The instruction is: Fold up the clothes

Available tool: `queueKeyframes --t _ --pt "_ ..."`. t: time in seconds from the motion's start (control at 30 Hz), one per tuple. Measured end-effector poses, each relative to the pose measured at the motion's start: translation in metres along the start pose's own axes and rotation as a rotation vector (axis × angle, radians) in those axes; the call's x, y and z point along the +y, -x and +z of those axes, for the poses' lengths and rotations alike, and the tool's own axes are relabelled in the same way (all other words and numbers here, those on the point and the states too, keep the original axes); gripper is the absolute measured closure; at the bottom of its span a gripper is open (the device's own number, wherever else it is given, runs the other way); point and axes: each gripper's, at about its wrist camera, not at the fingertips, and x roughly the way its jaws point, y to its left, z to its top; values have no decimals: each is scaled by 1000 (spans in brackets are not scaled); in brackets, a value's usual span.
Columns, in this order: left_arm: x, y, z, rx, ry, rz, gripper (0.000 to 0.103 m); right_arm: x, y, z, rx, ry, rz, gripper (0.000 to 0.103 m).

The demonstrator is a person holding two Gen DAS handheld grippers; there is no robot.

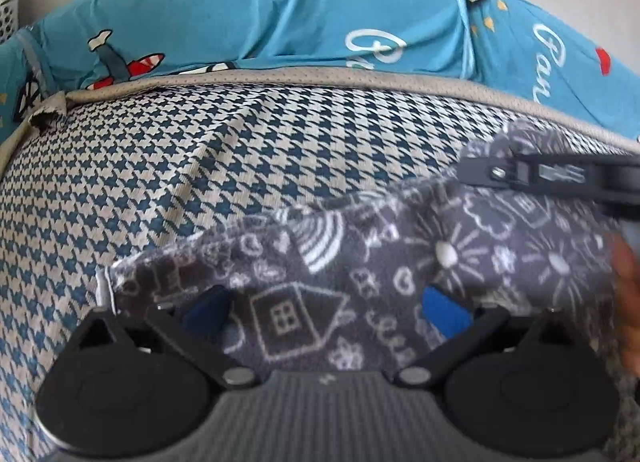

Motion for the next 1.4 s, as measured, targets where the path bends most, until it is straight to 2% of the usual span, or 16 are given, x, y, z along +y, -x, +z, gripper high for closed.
queueKeyframes --t 0.07,0.27,0.4,0.57,0.9,1.23,1.33,1.4 --pt "1 -3 4 -5 12 6 0 4 9 -1 10 9 46 103" --pt "7 -13 13 -5 71 4 0 21 22 -16 88 69 110 103" --pt "10 -20 17 -5 89 5 0 29 28 -32 131 124 112 103" --pt "11 -29 20 -3 96 16 0 26 30 -48 173 120 126 103" --pt "2 -41 24 -7 36 58 0 25 40 -70 208 168 137 103" --pt "0 -45 25 -32 11 64 0 35 77 -105 142 98 48 103" --pt "11 -32 22 -36 39 57 0 42 87 -120 127 52 18 103" --pt "19 -21 19 -38 59 53 0 50 92 -129 112 64 -12 103"
